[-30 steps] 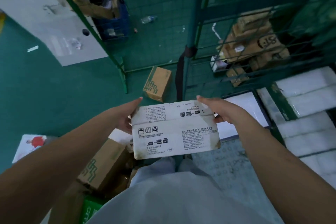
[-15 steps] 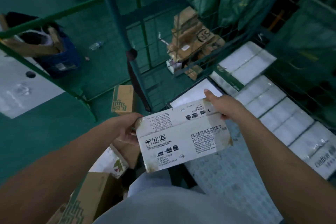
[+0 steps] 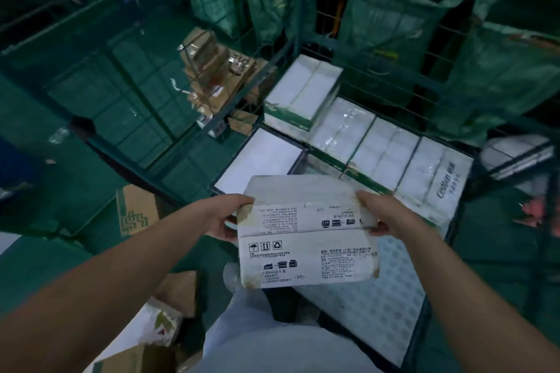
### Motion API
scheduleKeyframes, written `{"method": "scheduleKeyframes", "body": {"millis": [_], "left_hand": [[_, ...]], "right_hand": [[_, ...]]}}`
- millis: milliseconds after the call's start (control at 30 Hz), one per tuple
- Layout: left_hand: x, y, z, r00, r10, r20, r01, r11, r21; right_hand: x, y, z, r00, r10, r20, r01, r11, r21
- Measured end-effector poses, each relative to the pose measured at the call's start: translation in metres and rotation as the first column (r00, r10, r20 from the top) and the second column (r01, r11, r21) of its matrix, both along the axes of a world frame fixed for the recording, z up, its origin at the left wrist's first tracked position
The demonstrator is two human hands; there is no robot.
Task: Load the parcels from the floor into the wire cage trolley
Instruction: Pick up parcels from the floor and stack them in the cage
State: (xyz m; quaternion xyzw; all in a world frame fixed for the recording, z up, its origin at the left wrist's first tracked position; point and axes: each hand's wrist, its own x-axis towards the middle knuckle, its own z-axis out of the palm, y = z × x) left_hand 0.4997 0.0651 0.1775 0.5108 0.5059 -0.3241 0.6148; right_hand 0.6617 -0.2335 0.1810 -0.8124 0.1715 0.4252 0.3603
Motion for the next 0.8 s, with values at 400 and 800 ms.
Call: {"method": "scheduleKeyframes", "body": {"millis": [400, 800], "left_hand": [[0.078, -0.043, -0.071, 0.977, -0.192, -0.093, 0.182, 0.978, -0.102], [0.138, 0.008, -0.21, 0.909, -0.414, -0.049, 0.409, 0.909, -0.085]], "right_hand": [[-0.005, -0.056, -0.083, 0.871, -0.478, -0.113, 0.489, 0.868, 0.092], [-0.042, -0.01, -0.221, 0.642, -0.755, -0.131, 0.766, 0.64, 0.064]]}}
